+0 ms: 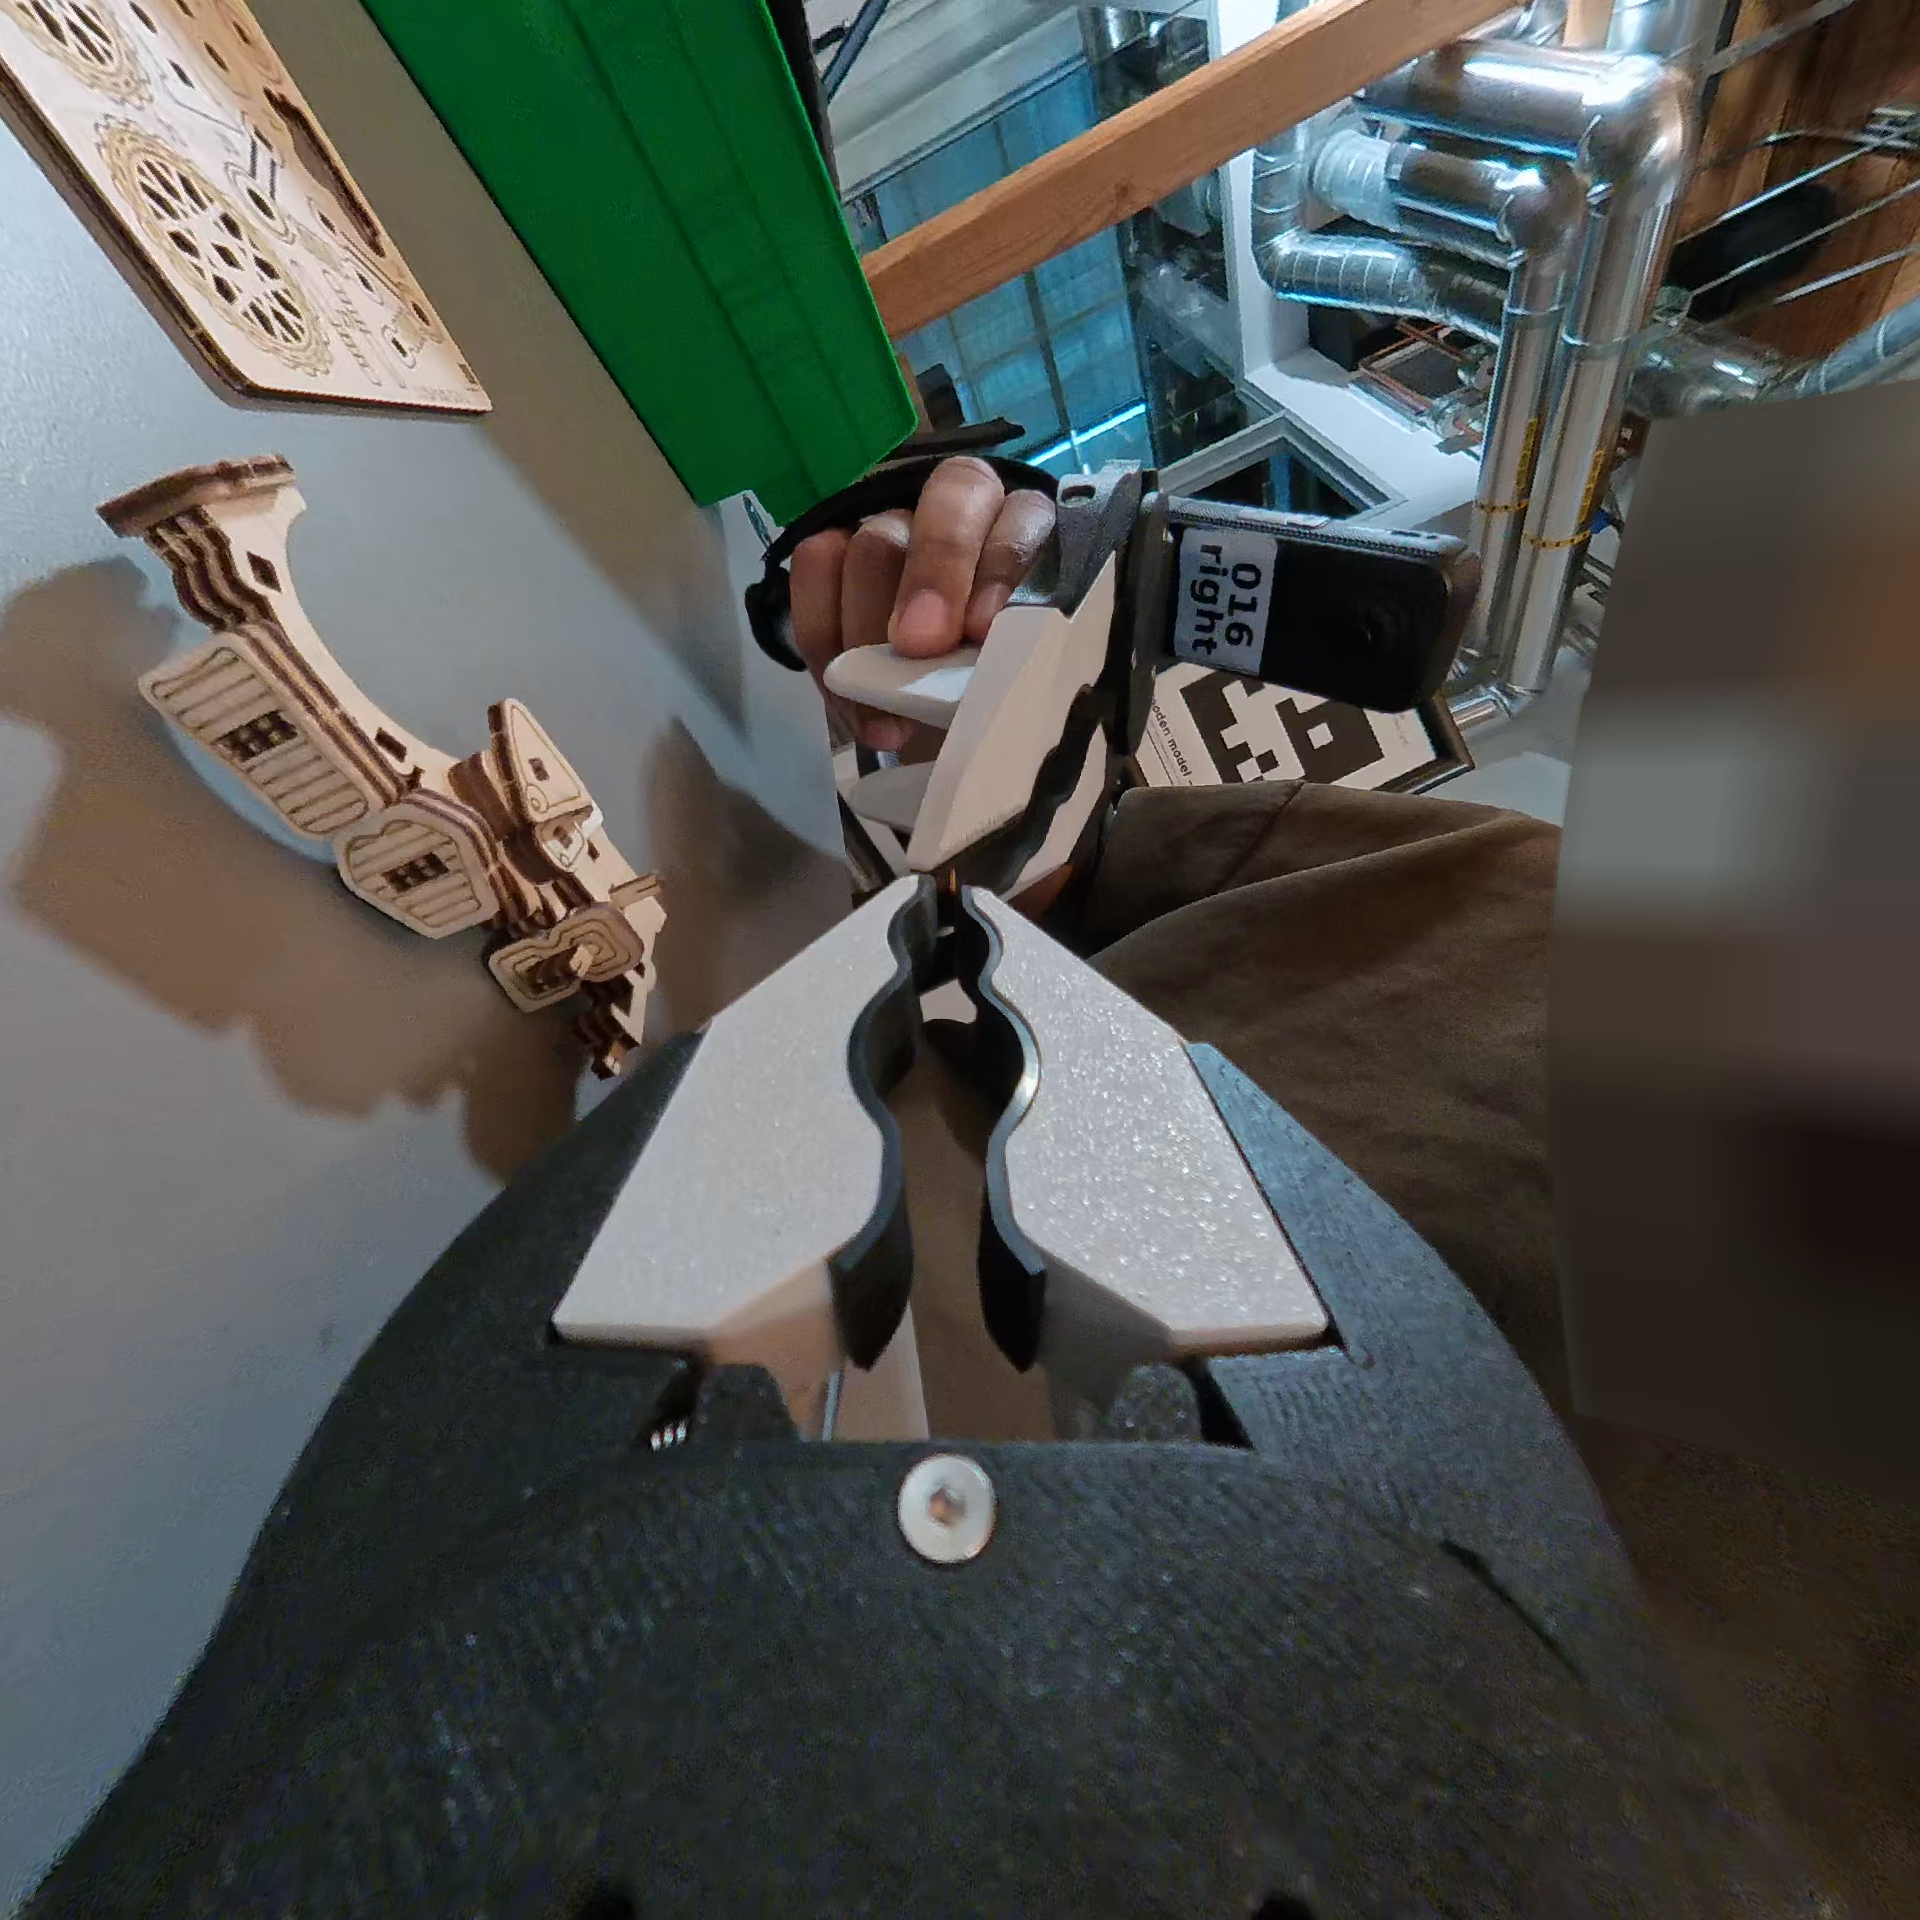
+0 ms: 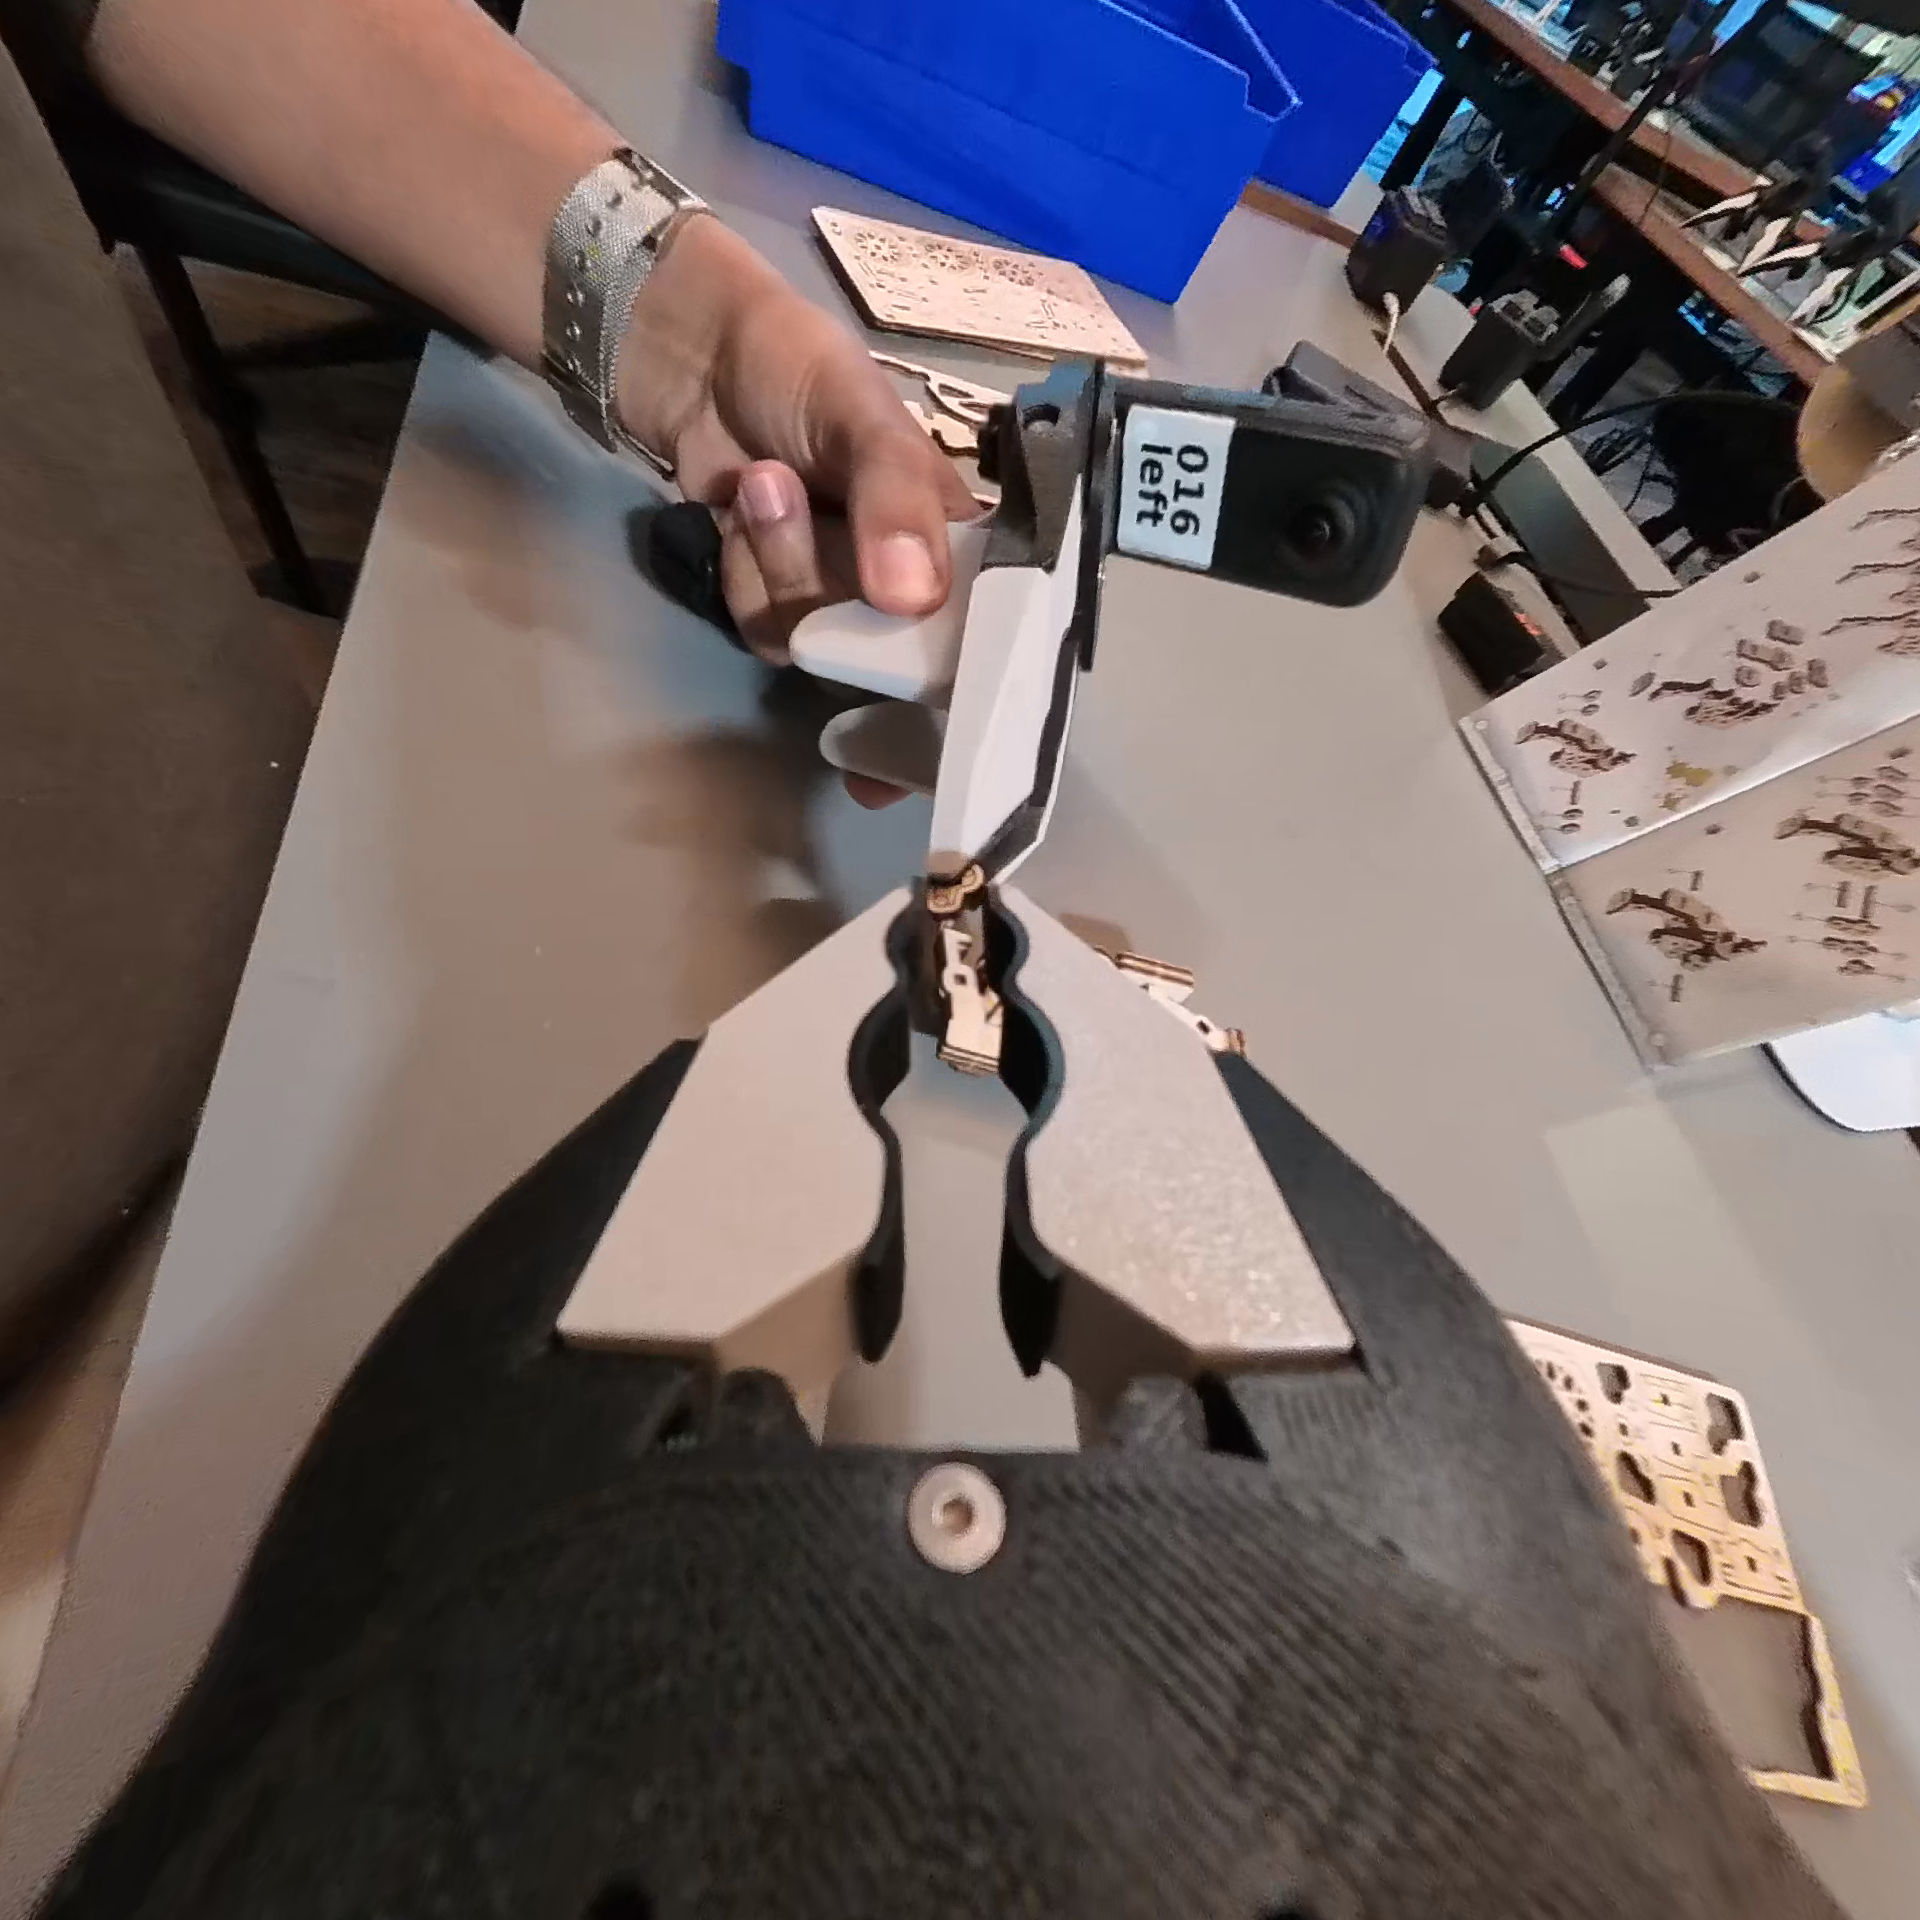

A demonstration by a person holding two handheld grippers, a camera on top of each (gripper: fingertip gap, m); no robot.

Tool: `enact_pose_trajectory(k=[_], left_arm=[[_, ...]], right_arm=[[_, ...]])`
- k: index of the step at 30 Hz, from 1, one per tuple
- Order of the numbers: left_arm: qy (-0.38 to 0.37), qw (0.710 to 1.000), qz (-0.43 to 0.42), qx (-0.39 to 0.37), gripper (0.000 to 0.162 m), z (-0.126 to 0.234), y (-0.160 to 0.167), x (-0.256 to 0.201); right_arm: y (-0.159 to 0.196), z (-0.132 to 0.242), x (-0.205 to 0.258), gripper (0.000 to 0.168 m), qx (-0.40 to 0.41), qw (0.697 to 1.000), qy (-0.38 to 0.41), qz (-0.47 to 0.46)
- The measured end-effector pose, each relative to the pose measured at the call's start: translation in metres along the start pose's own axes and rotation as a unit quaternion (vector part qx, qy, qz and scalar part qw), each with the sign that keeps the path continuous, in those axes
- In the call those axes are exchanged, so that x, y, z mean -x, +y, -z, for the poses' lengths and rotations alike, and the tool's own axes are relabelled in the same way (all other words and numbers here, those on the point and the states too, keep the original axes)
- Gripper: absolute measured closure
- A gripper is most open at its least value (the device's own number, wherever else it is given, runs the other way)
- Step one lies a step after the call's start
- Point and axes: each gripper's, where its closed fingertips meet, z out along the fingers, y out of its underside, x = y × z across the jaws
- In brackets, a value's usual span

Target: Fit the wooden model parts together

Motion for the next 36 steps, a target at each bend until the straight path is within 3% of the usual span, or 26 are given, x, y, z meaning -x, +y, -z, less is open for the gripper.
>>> enact_pose_trajectory(k=[8,13,20,36], left_arm=[[0.020,0.999,0.022,-0.029,0.161,0.003,-0.008,-0.003],[0.000,0.999,0.020,-0.047,0.147,0.008,-0.013,0.003],[0.002,0.999,0.011,-0.039,0.162,0.005,-0.010,0.001],[-0.010,0.999,0.020,-0.047,0.162,0.008,-0.013,0.005]], right_arm=[[-0.003,0.002,-0.010,0.160,0.014,0.999,0.034,-0.001],[-0.003,0.004,-0.017,0.160,0.009,0.999,0.047,-0.019],[0.000,0.000,-0.014,0.160,0.024,0.998,0.049,-0.010],[0.003,0.000,-0.016,0.164,0.025,0.998,0.049,-0.018]])
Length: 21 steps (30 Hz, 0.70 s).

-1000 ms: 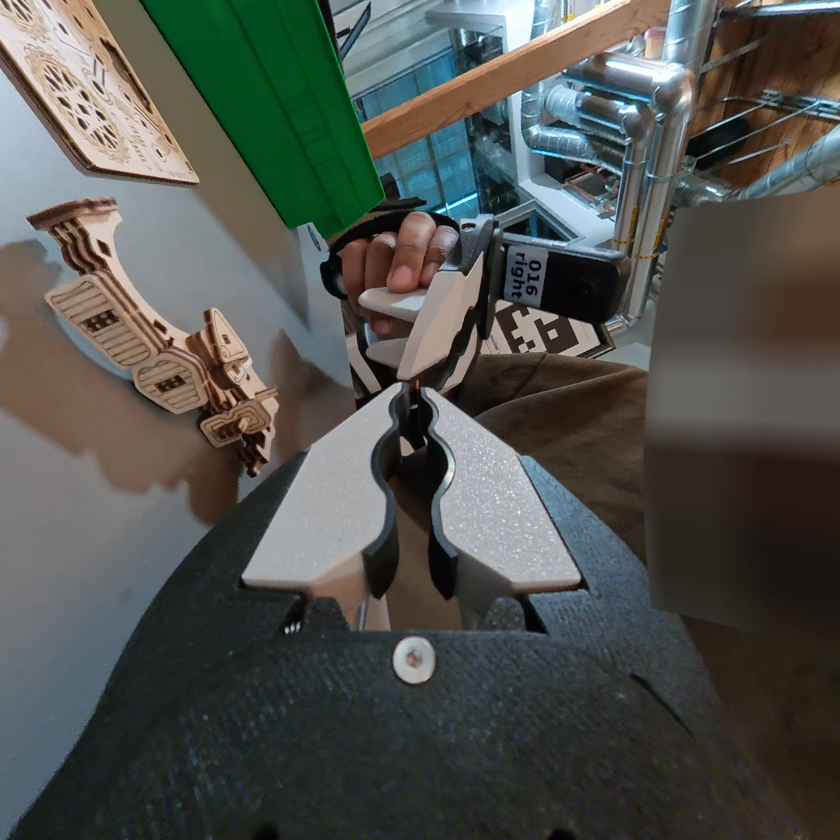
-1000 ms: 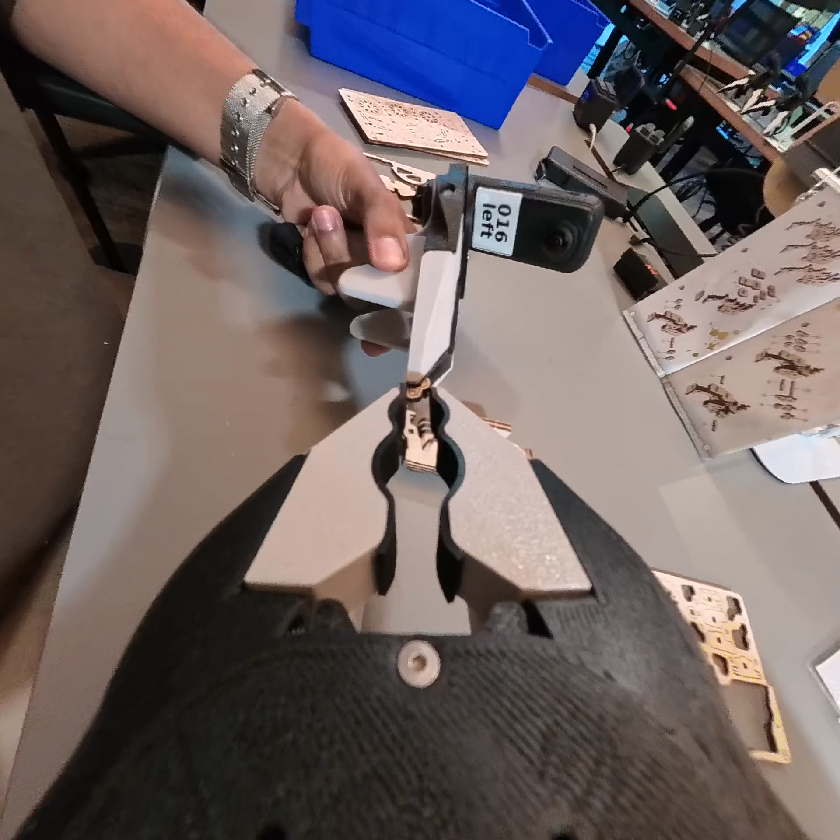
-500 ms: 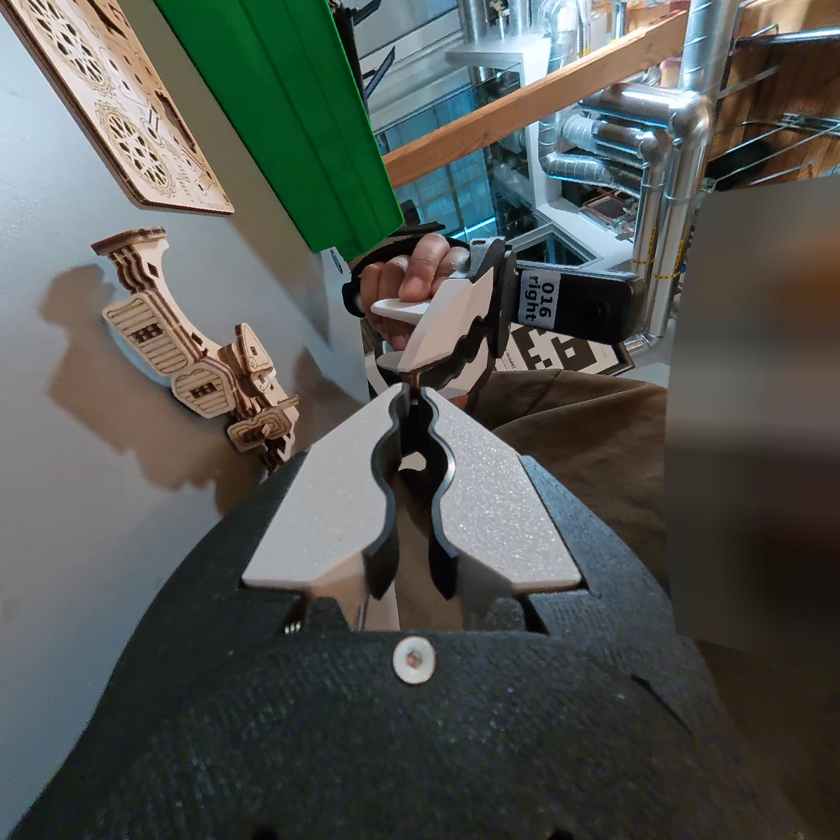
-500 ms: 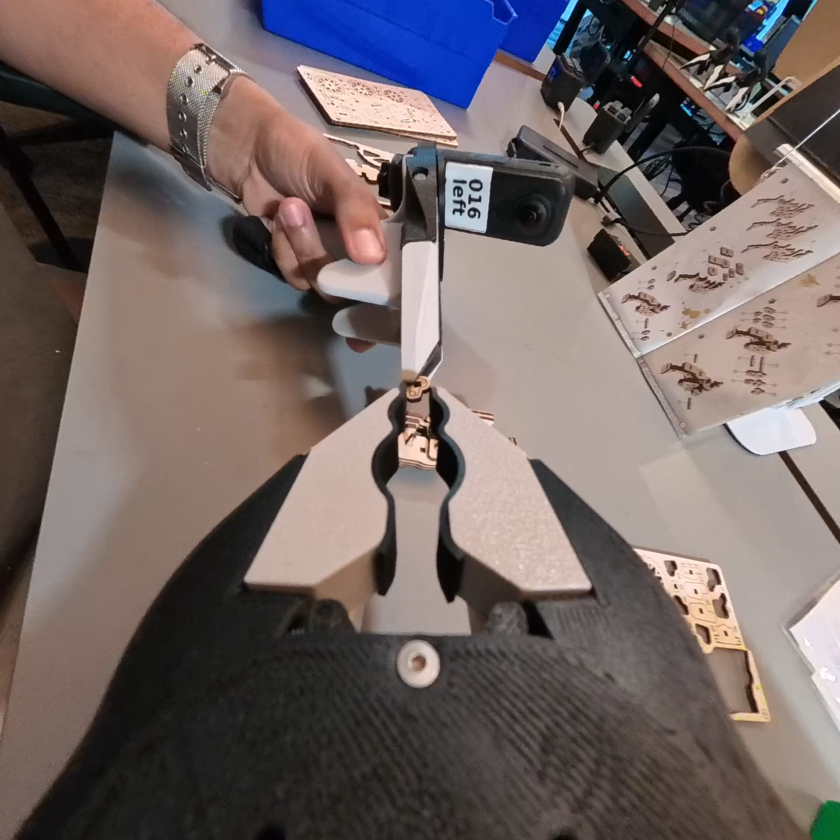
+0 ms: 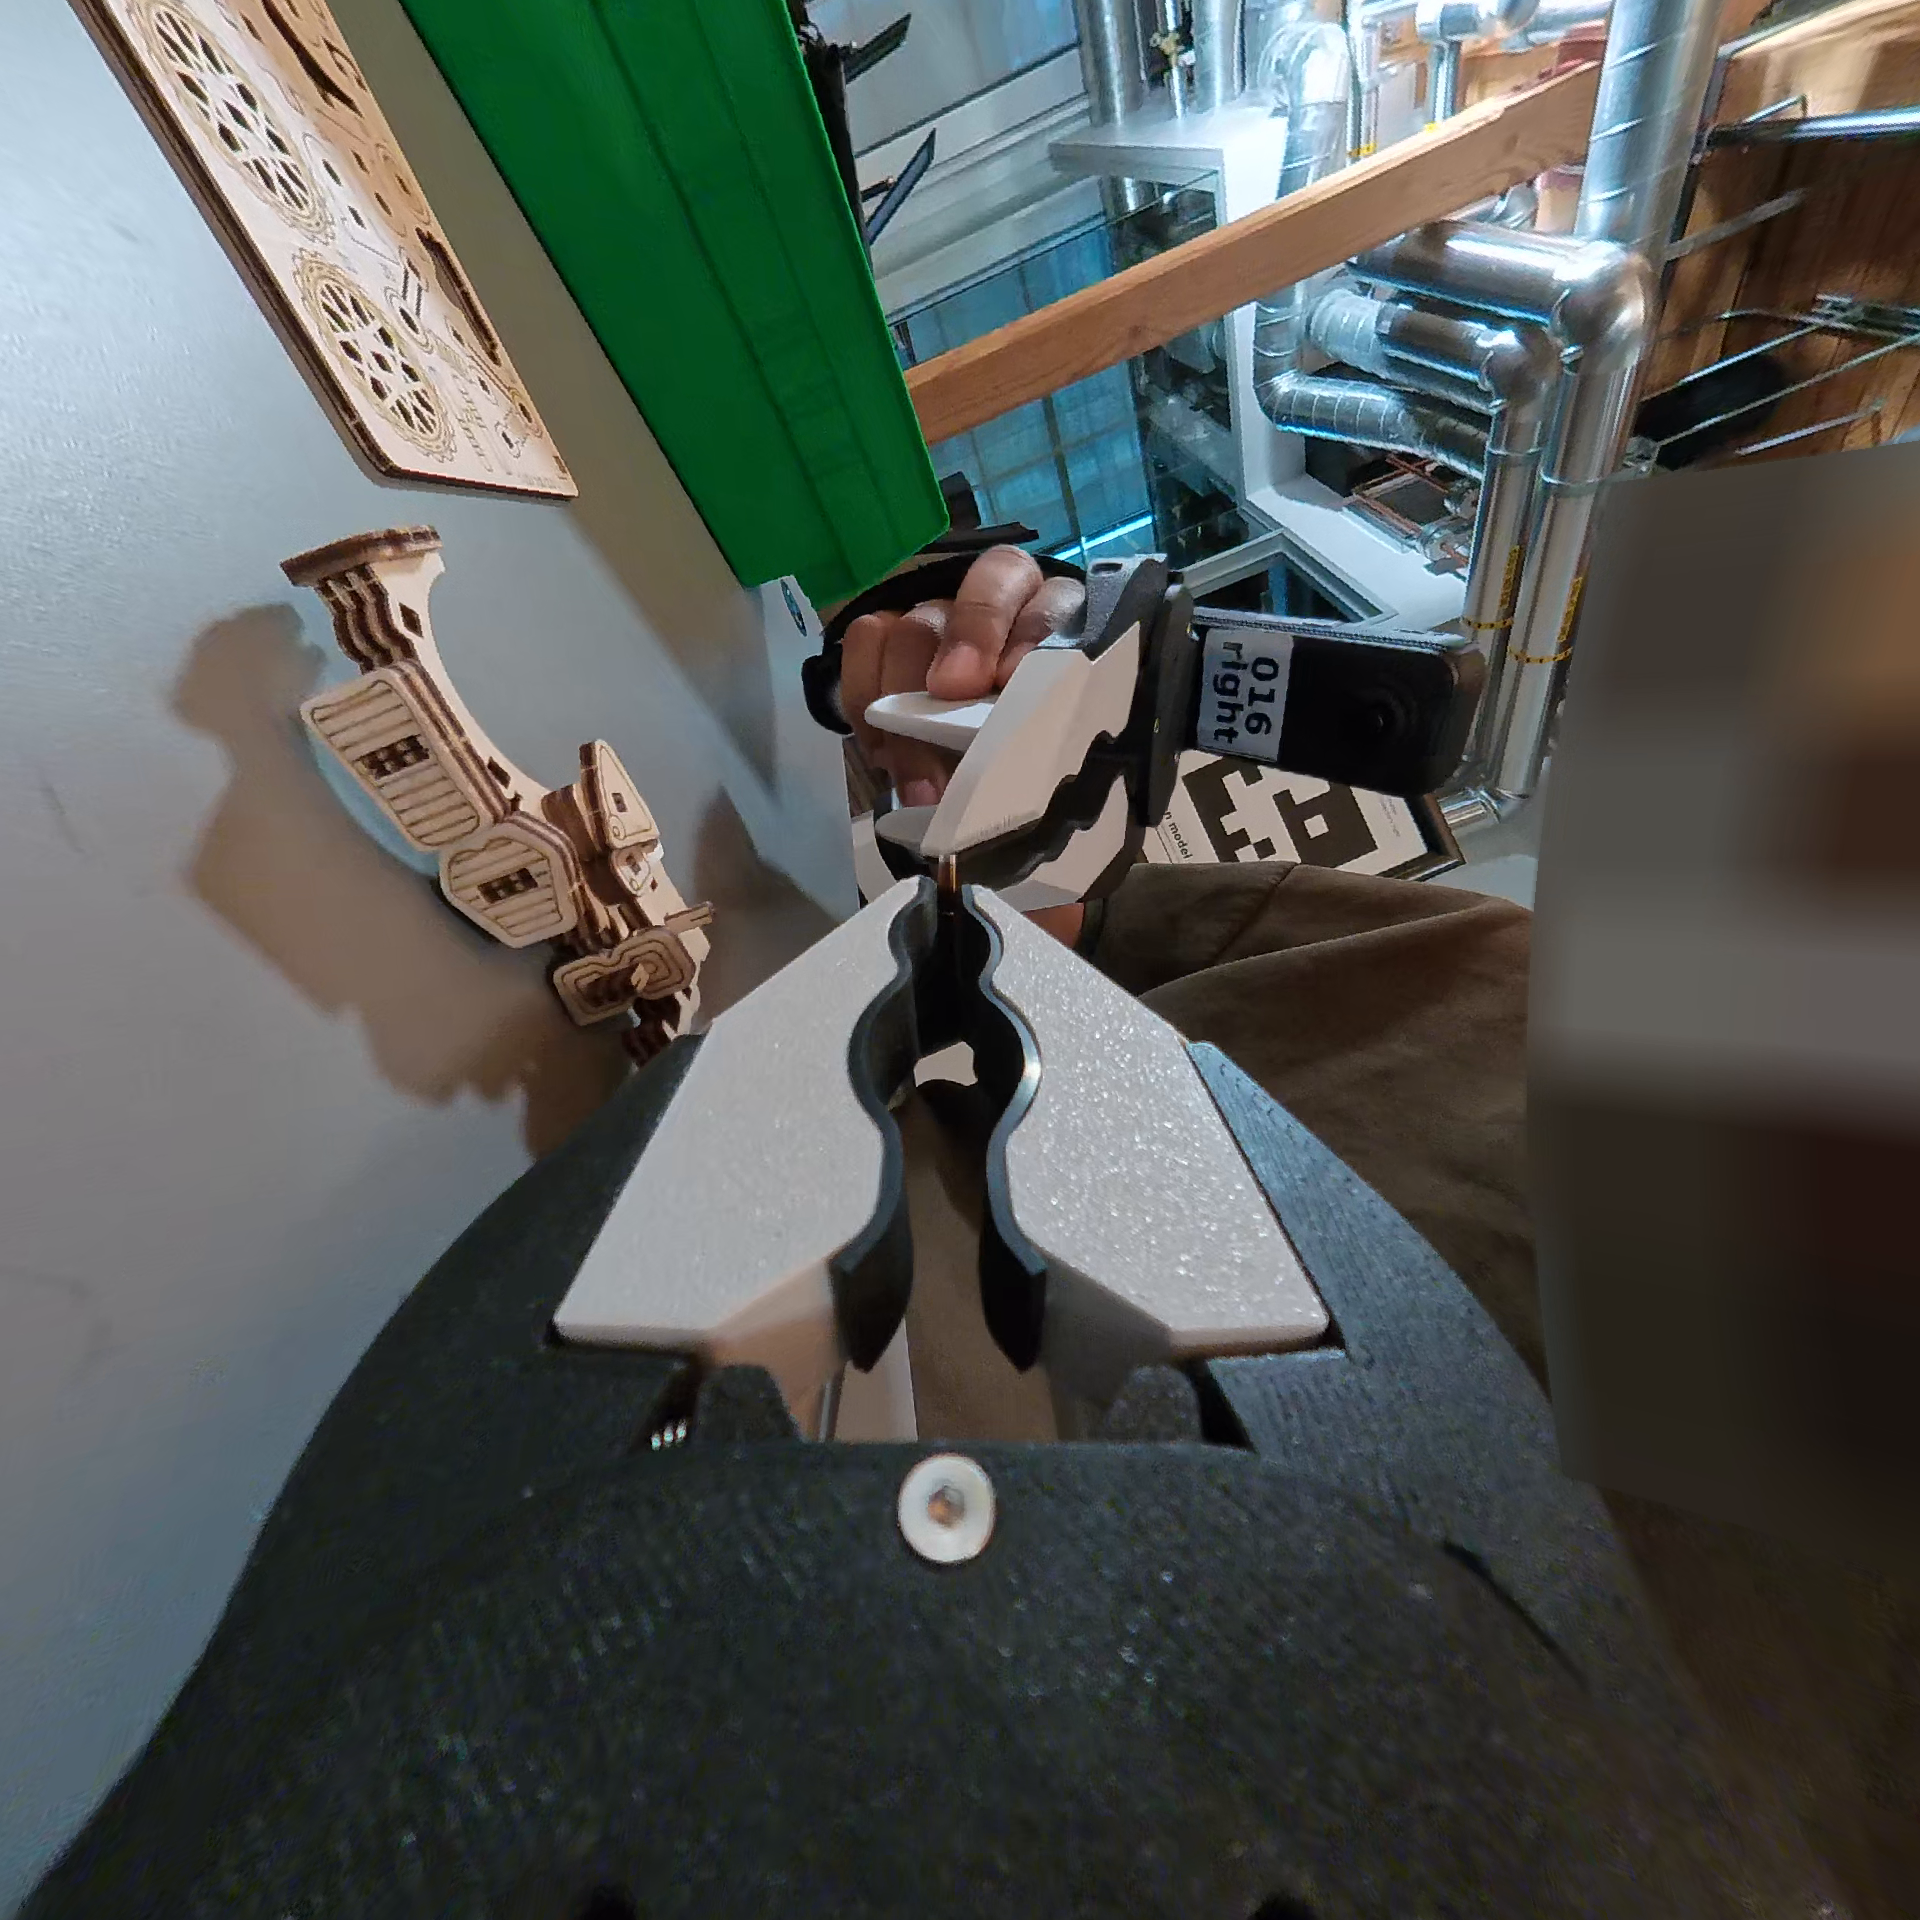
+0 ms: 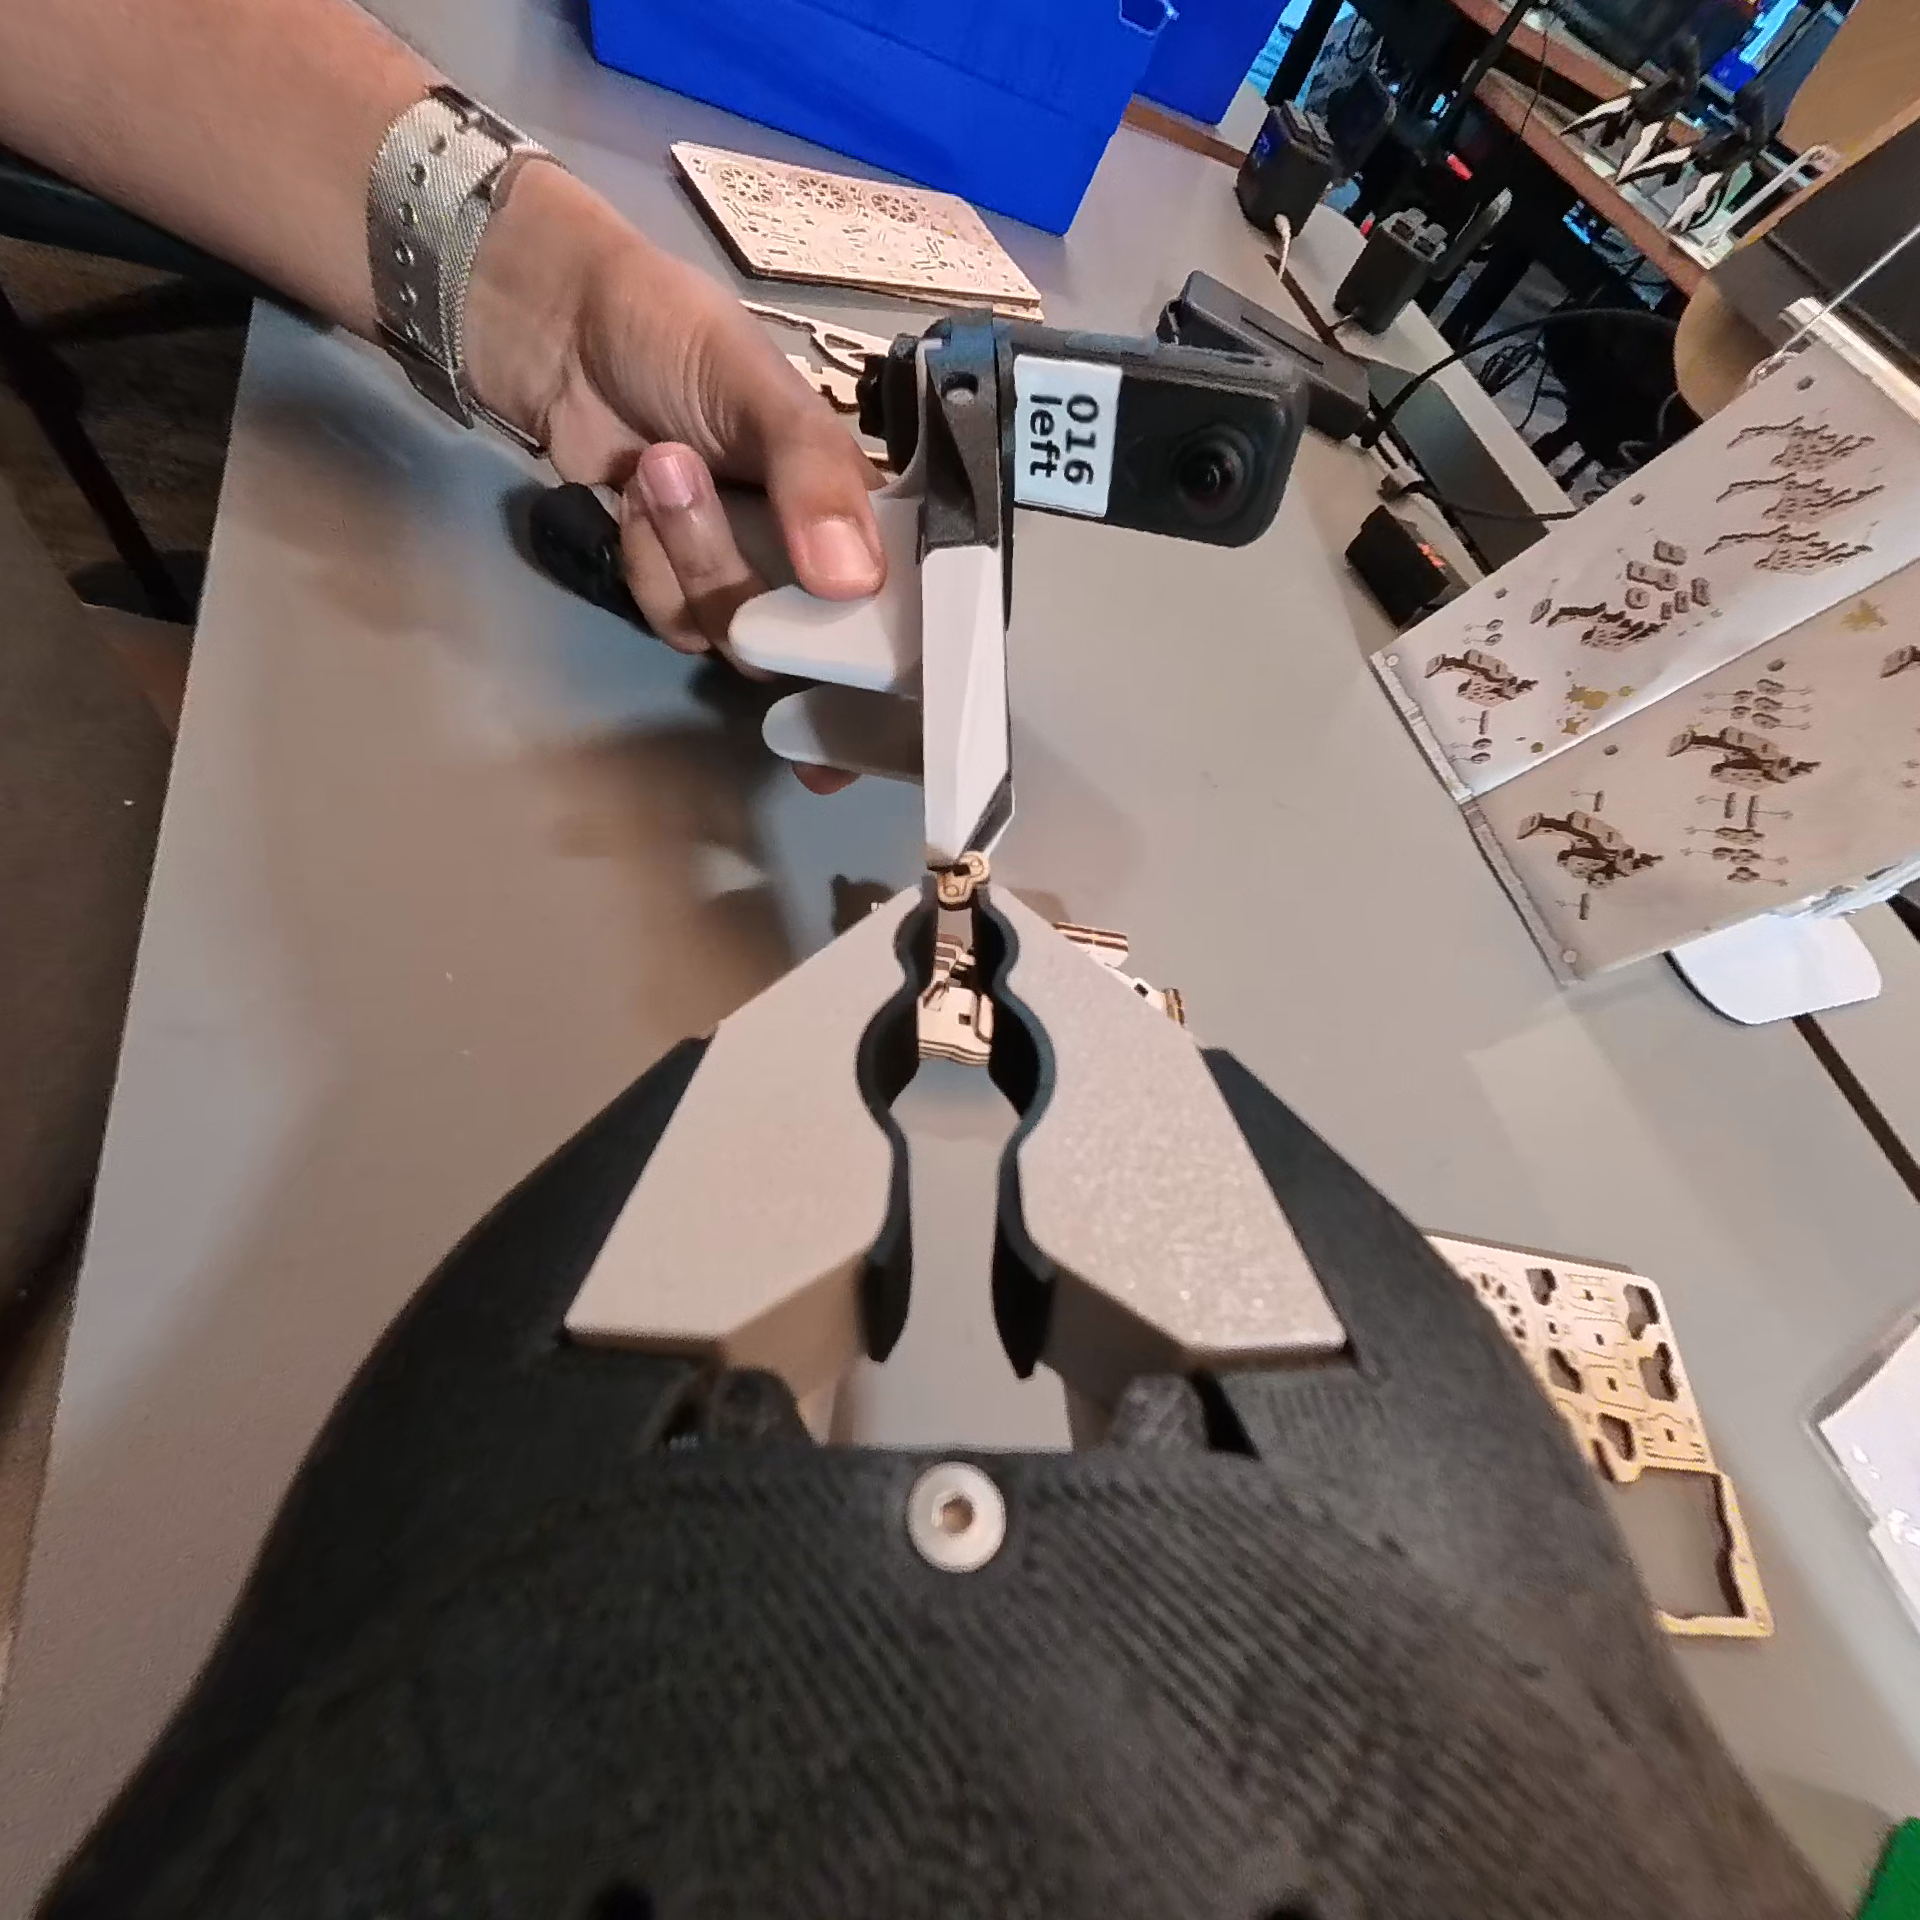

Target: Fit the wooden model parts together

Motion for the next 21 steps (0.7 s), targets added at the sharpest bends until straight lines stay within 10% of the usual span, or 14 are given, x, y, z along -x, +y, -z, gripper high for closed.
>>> enact_pose_trajectory(k=[10,21], left_arm=[[-0.091,0.992,-0.070,-0.059,0.134,0.015,-0.023,0.013],[-0.323,0.917,-0.234,0.022,0.136,0.020,-0.015,0.056]], right_arm=[[0.036,0.003,-0.038,0.164,0.076,0.992,0.073,-0.076],[0.046,-0.012,-0.015,0.164,0.117,0.976,0.007,-0.186]])
